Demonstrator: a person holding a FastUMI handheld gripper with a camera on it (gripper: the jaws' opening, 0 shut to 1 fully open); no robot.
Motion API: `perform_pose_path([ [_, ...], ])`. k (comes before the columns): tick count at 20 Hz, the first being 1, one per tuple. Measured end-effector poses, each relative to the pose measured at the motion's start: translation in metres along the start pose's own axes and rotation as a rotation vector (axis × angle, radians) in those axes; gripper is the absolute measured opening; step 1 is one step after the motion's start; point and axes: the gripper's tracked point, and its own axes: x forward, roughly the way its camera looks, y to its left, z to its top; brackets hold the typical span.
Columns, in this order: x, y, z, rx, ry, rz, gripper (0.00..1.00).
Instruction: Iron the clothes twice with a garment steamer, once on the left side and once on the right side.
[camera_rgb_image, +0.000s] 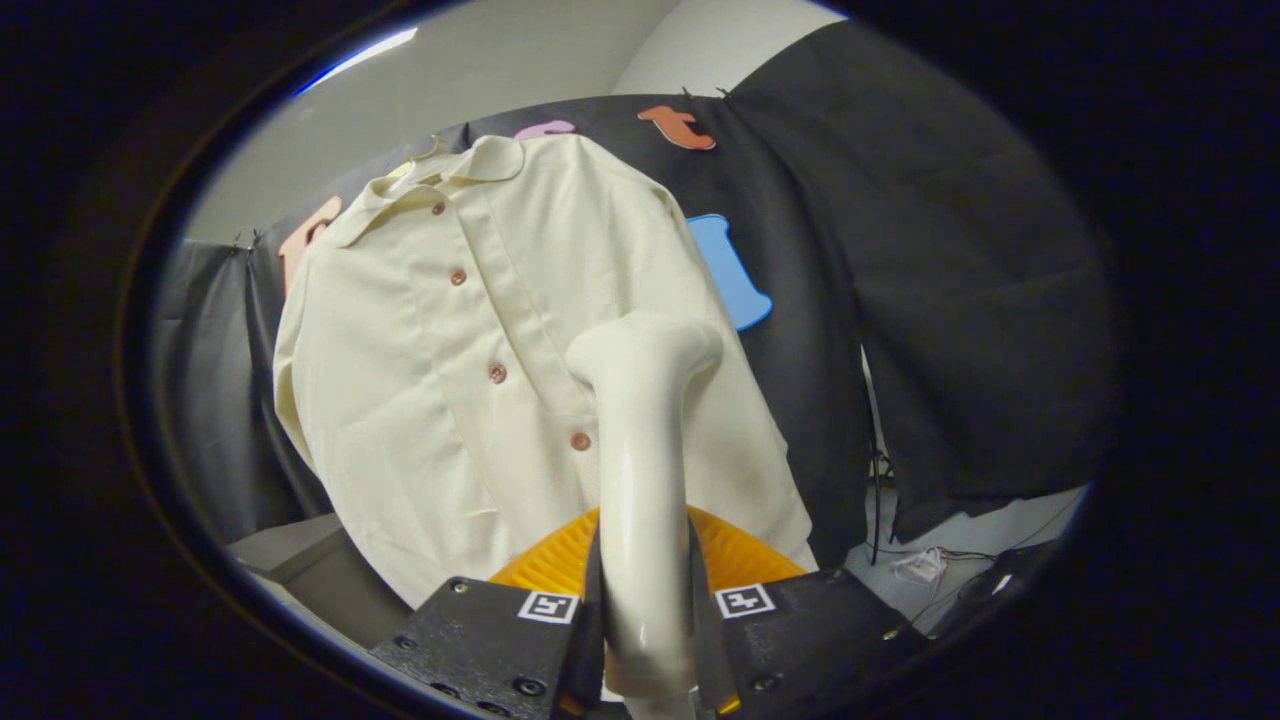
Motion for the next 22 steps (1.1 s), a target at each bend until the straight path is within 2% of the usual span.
perform_pose_path([
  [14,-0.038,-0.032,-0.084,0.124,0.101,-0.034,0.36],
  [22,-0.085,-0.006,-0.098,0.176,0.113,0.014,0.36],
])
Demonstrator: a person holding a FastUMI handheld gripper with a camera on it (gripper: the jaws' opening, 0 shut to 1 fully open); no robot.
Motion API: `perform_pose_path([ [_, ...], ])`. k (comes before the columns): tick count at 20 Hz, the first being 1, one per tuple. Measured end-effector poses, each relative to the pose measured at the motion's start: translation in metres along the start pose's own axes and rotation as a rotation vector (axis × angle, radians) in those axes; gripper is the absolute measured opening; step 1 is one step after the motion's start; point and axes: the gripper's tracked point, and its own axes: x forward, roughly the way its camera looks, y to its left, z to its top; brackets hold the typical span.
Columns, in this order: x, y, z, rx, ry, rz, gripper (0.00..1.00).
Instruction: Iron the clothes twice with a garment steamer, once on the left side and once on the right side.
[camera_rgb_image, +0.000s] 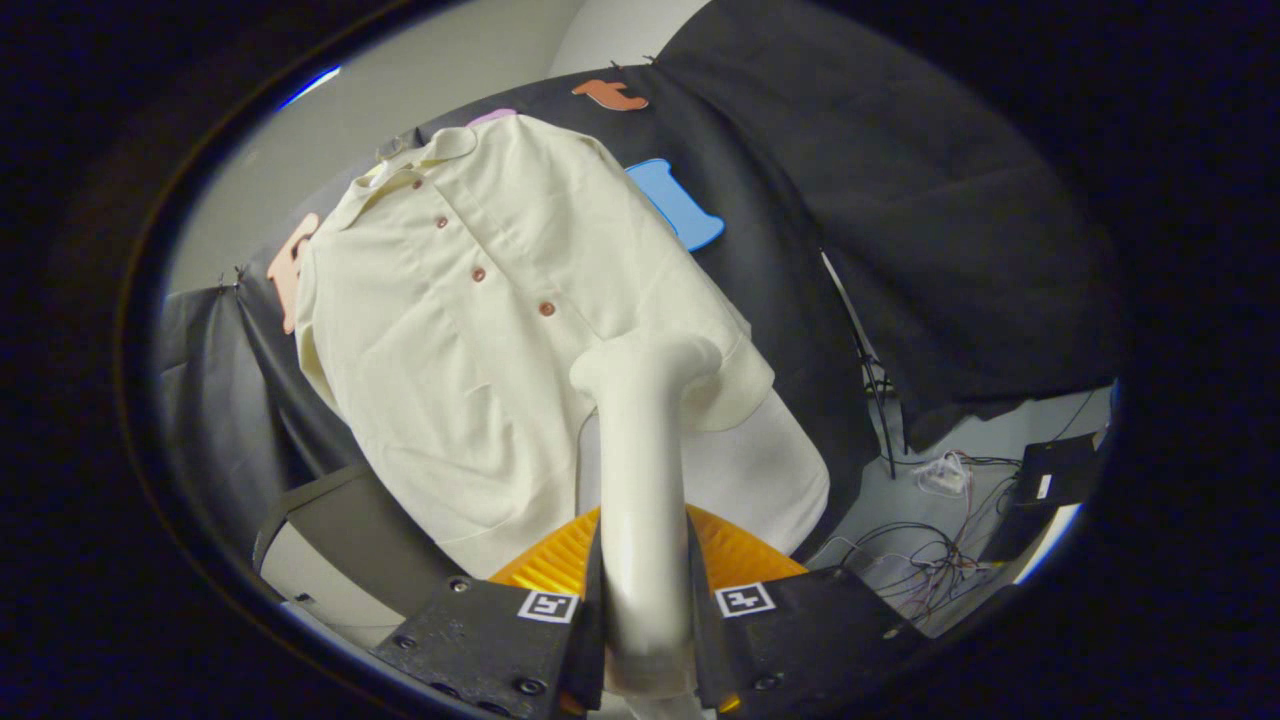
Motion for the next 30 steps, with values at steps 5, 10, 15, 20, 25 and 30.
perform_pose_path([
  [5,-0.038,0.045,-0.013,-0.063,0.01,0.064,0.35],
  [10,-0.08,0.115,-0.015,-0.093,-0.006,0.166,0.35],
  [15,-0.12,0.187,-0.016,-0.179,-0.021,0.255,0.35],
  [20,-0.169,0.262,-0.022,-0.269,-0.04,0.36,0.35],
  [25,-0.216,0.324,-0.032,-0.393,-0.075,0.429,0.35],
  [30,-0.258,0.366,-0.046,-0.448,-0.073,0.46,0.35],
])
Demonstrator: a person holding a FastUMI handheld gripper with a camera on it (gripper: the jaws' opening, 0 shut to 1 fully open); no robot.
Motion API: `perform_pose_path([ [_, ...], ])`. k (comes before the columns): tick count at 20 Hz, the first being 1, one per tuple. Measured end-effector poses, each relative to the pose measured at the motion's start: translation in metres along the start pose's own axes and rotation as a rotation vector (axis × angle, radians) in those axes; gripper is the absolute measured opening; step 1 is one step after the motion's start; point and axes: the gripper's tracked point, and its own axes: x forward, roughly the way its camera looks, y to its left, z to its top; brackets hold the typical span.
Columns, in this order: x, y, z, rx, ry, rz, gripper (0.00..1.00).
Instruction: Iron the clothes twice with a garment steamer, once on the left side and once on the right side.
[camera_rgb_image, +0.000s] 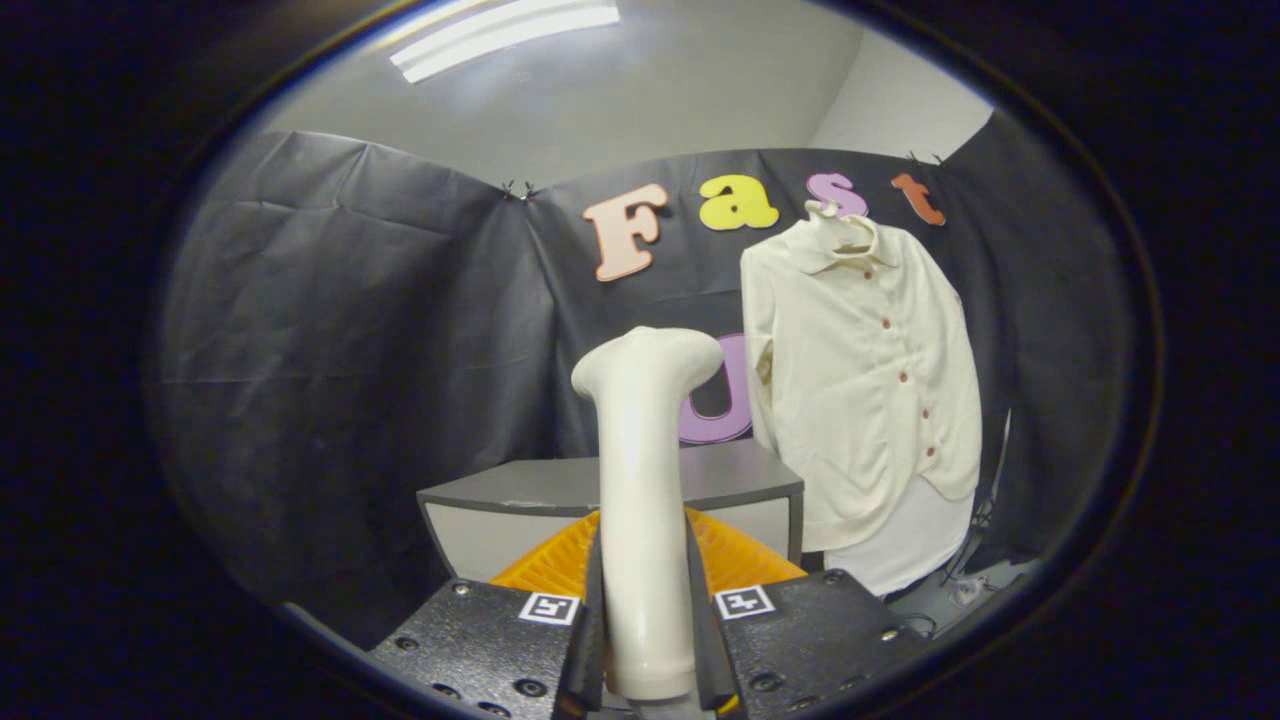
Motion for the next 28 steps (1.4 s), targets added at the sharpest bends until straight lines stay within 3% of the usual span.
perform_pose_path([
  [5,-0.02,0.046,0.013,0.001,-0.006,0.021,0.35],
  [13,-0.039,0.086,0.046,-0.11,-0.065,0.005,0.35],
  [28,-0.026,0.117,0.021,-0.102,-0.026,-0.051,0.35],
])
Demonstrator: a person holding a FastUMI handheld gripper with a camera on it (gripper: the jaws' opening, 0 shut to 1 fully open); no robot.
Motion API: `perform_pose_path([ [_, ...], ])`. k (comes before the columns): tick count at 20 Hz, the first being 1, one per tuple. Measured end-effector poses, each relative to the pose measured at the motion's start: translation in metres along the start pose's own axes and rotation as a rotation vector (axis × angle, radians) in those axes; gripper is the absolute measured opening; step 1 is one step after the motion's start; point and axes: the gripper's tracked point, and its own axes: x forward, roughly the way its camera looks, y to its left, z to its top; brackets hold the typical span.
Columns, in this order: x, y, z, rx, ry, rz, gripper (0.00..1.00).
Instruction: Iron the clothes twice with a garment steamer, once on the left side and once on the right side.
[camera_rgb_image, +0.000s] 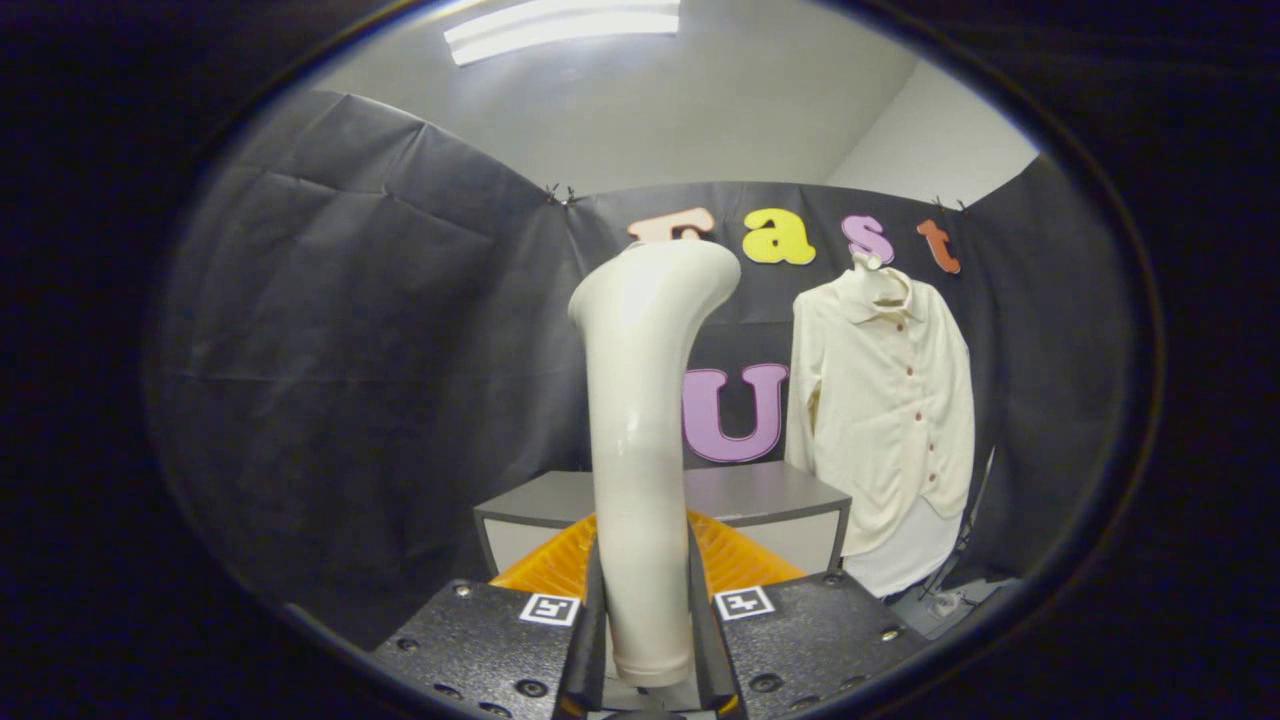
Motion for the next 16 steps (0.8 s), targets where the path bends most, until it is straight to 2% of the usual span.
perform_pose_path([
  [6,0.003,0.028,-0.008,-0.019,-0.002,0.006,0.35],
  [8,0.004,0.035,-0.007,0.026,-0.003,0.015,0.35],
  [10,0.002,0.037,0.003,0.025,-0.046,0.006,0.35],
  [13,0.003,0.038,-0.003,-0.016,-0.023,0.003,0.35],
  [16,0.002,0.04,-0.003,-0.005,-0.021,0.002,0.34],
])
